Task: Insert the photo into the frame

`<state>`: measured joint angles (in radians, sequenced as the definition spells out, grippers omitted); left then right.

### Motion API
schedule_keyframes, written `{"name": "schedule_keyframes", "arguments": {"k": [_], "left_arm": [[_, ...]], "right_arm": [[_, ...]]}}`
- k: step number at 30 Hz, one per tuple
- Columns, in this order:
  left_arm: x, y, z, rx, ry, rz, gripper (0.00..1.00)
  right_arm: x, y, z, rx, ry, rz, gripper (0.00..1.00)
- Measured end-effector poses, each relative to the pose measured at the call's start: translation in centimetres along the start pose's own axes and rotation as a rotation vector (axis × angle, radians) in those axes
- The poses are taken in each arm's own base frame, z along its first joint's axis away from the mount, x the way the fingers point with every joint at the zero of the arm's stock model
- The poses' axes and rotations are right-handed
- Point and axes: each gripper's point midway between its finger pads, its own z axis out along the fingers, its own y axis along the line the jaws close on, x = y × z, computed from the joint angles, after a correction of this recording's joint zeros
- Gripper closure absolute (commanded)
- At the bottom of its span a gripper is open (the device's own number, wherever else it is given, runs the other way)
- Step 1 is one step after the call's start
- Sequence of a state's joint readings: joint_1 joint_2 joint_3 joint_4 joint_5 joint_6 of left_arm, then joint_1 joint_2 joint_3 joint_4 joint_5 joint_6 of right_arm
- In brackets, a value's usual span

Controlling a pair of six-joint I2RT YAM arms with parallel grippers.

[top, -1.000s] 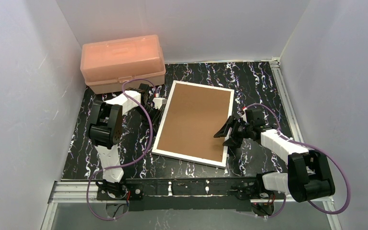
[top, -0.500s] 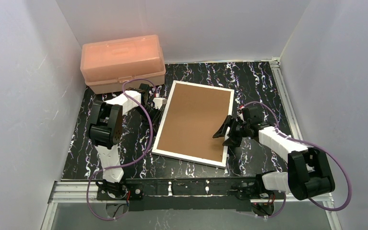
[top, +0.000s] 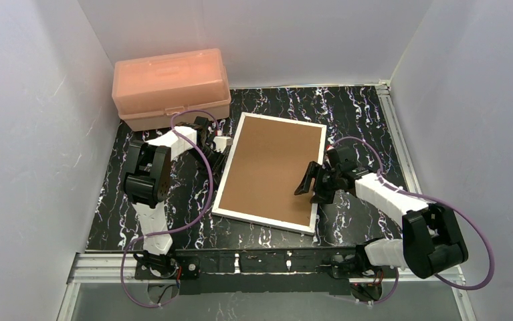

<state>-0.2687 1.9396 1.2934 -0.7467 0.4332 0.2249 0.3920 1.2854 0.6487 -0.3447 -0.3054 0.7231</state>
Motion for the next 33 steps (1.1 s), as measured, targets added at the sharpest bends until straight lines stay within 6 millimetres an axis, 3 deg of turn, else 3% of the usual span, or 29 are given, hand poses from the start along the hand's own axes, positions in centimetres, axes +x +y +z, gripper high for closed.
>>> {"name": "schedule_keyframes", "arguments": {"k": [7,13,17,19,21,23,27,33], "left_arm": [[0.0,0.0,-0.1,-0.007,0.005,0.005,0.81],[-0.1,-0.2,-0.2,-0.008,0.009,0.015,0.82],[-0.7,-0.4,-0.9,-0.008,0.000,0.025,0.82],[-1.2,-0.4,-1.4,-0.009,-0.014,0.028,0.81],[-2.0,-0.2,-2.0,-0.012,-0.035,0.028,0.81],[-3.0,-0.1,-2.8,-0.018,-0.062,0.032,0.81],[-4.9,0.7,-4.1,-0.033,-0.116,0.033,0.81],[-7.5,2.4,-3.7,-0.053,-0.138,0.018,0.81]], "right_arm": [[0.2,0.0,0.2,0.053,-0.002,-0.052,0.23],[-0.5,0.6,-0.3,0.091,-0.006,-0.083,0.11],[-4.6,4.6,-2.6,0.029,-0.109,-0.119,0.08],[-8.3,7.9,-4.7,-0.050,-0.214,-0.145,0.08],[-11.1,9.7,-6.3,-0.103,-0.289,-0.152,0.08],[-13.9,10.3,-7.4,-0.136,-0.354,-0.141,0.08],[-18.0,7.4,-6.8,-0.124,-0.397,-0.062,0.08],[-21.2,2.7,-4.3,-0.114,-0.375,0.046,0.09]]}}
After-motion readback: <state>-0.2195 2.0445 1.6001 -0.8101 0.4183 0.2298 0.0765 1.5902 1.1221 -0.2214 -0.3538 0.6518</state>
